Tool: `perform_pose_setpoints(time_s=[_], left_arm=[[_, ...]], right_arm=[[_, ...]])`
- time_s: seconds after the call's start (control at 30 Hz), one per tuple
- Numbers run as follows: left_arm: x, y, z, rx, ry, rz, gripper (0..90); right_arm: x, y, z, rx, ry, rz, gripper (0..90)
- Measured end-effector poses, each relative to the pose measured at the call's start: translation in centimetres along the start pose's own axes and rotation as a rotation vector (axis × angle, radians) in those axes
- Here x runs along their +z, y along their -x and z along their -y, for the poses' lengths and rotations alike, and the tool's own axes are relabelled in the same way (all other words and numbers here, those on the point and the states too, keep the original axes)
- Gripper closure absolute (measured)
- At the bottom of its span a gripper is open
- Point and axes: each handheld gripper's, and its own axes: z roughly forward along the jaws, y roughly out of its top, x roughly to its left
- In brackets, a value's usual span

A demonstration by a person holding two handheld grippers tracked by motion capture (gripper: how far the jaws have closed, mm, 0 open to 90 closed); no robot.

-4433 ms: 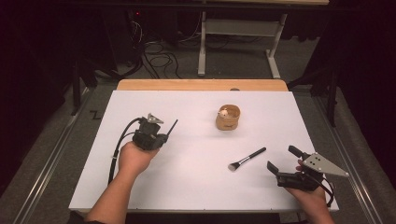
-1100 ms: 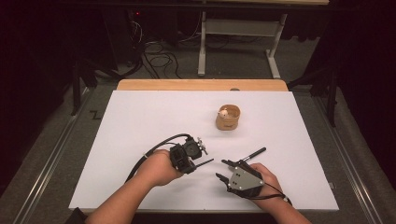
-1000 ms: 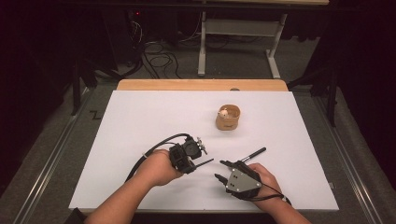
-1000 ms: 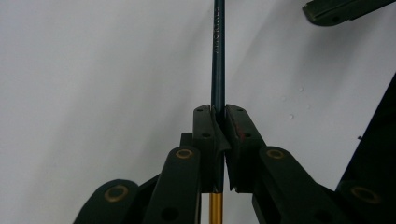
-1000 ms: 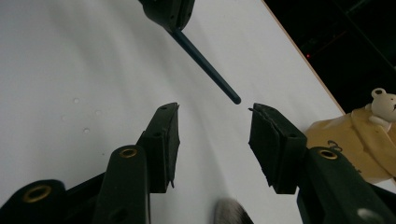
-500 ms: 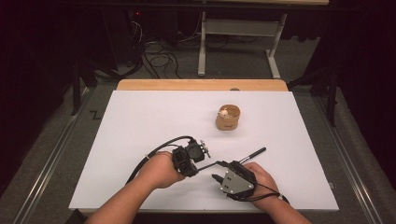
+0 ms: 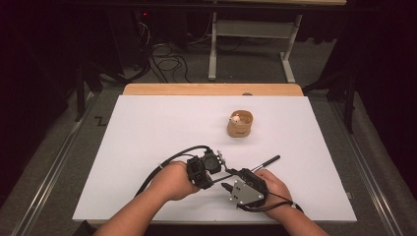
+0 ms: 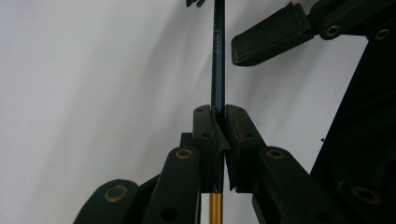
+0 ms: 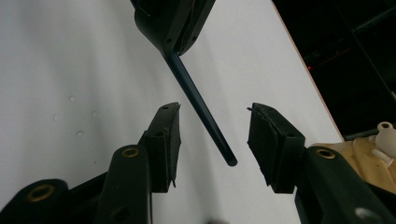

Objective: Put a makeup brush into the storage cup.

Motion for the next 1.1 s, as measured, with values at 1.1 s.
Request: perform_pose_setpoints(time_s=[1.1], left_arm=[[-0.06, -0.03, -0.45, 0.011, 0.001, 0.023, 83.5]], right_arm=[[0.44, -0.04, -0.37, -0.087, 0.007, -0.037, 73.4]])
